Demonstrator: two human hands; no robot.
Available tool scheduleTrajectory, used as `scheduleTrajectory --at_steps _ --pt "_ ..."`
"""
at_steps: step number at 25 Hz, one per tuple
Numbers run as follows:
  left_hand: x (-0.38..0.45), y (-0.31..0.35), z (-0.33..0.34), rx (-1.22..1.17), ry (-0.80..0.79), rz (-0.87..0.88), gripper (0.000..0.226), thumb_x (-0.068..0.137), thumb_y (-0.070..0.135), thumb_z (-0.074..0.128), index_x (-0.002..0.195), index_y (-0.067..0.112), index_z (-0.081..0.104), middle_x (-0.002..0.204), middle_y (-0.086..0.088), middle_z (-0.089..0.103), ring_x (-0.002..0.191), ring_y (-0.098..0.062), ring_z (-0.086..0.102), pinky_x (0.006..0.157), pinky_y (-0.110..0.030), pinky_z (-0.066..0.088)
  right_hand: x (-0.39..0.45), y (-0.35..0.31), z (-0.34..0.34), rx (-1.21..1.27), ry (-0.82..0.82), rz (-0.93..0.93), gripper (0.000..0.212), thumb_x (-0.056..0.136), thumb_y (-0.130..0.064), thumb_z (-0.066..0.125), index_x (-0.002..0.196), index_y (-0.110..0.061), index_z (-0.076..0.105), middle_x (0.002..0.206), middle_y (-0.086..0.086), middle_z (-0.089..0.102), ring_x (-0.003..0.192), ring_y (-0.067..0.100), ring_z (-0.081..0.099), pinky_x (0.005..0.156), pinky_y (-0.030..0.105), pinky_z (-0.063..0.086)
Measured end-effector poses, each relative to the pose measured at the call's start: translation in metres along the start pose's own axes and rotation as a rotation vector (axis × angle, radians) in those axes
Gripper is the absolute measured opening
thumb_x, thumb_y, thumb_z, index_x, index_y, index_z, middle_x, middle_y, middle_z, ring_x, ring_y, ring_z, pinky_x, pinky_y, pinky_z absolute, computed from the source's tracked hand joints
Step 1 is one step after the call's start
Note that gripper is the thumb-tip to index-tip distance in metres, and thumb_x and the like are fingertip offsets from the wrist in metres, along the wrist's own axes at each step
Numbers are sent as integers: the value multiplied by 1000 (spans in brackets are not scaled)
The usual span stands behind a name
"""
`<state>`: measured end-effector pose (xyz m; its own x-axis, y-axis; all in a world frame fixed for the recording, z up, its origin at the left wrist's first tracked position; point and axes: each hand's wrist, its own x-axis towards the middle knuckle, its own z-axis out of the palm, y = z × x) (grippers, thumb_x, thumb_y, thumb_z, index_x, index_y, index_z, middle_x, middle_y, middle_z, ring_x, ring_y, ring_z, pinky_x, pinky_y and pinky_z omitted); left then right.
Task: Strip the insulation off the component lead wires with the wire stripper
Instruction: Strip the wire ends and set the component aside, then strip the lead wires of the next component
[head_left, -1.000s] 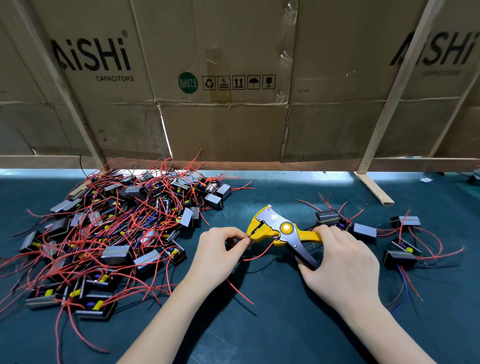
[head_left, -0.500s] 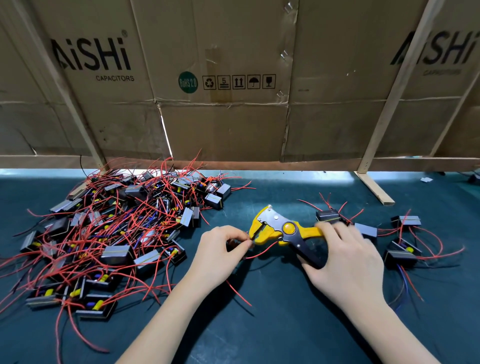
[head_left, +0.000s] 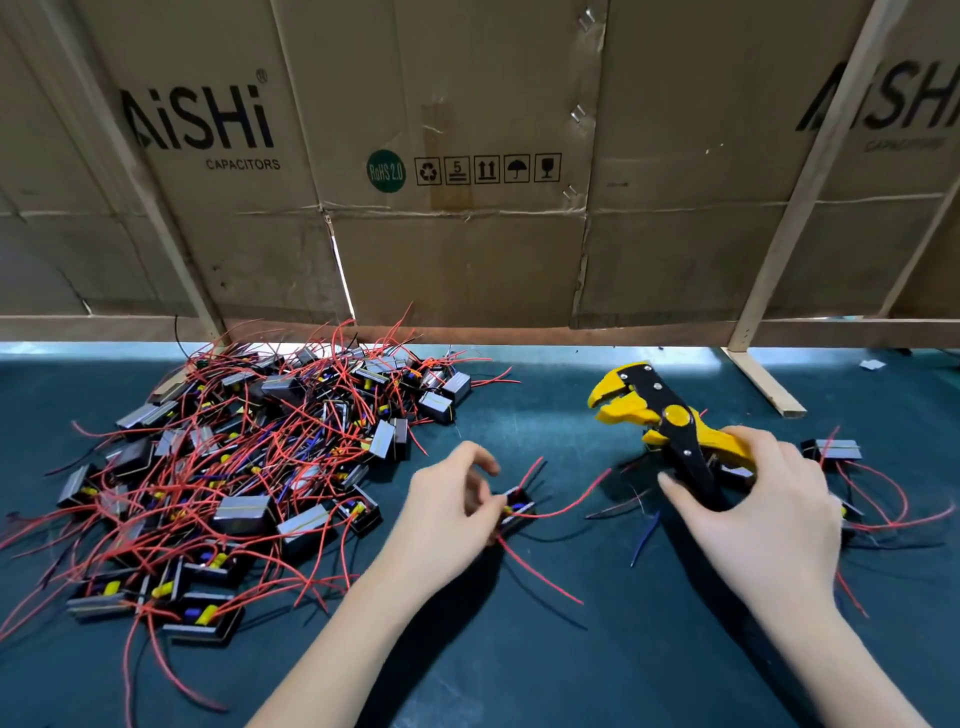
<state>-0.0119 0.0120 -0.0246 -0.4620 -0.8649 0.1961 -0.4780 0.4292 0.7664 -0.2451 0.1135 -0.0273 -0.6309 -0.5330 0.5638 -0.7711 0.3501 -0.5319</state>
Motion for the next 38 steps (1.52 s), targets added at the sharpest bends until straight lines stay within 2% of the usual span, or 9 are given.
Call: scheduleTrajectory --at_steps 3,5,10,14,18,23,27,32,38 --pt "-9 12 15 -168 -280 200 47 94 0 50 135 20 41 133 5 57 118 -3 59 102 -30 47 2 -2 -5 146 9 42 56 65 -38 86 110 -17 61 97 6 64 98 35 57 86 52 47" --pt "-6 10 12 -77 -225 328 65 94 1 49 150 25 25 151 11 37 133 1 43 109 -25 38 3 -2 -9 225 14 58 54 66 -38 86 110 -19 61 99 3 64 98 30 58 88 49 48" --pt "14 -22 -35 343 515 162 56 84 4 66 137 4 48 130 -13 57 114 -31 53 99 -46 42 -4 -16 -18 659 -272 -21 36 69 -40 81 97 -28 62 85 -14 68 78 1 61 72 6 42" --pt "18 -41 -49 764 419 -251 40 86 30 66 121 11 58 116 -11 64 107 -35 50 87 -43 35 -21 -32 -21 717 -685 -320 38 74 -43 81 102 -23 64 90 -6 68 83 12 63 80 25 50" --pt "16 -41 -49 739 463 -127 16 83 22 70 97 16 65 96 -3 69 98 -32 51 82 -41 31 -40 -44 -15 625 -940 -510 41 76 -41 80 107 -24 60 97 -9 65 89 12 61 84 34 50" --pt "16 -29 -44 528 502 301 13 76 11 76 83 18 69 80 8 67 87 -23 53 73 -34 30 -45 -47 -15 610 -938 -521 41 75 -41 80 107 -27 58 97 -8 62 88 14 59 83 35 49" --pt "22 -23 -32 534 70 567 15 80 23 63 82 15 75 78 3 69 82 -25 57 76 -39 49 -41 -46 -16 650 -945 -513 41 76 -39 80 108 -23 58 96 -5 64 86 17 60 81 38 49" --pt "16 -17 -17 435 54 540 25 83 32 60 72 13 71 69 1 65 70 -24 61 64 -37 54 -41 -48 -14 641 -911 -500 32 80 -49 71 97 -24 61 85 -8 61 77 12 56 74 34 48" --pt "8 -14 -4 282 85 335 15 86 26 72 89 16 62 85 7 58 85 -14 54 80 -32 45 -57 -50 -2 372 -713 -419 51 79 -71 50 64 -23 55 51 -7 49 51 11 40 58 26 40"
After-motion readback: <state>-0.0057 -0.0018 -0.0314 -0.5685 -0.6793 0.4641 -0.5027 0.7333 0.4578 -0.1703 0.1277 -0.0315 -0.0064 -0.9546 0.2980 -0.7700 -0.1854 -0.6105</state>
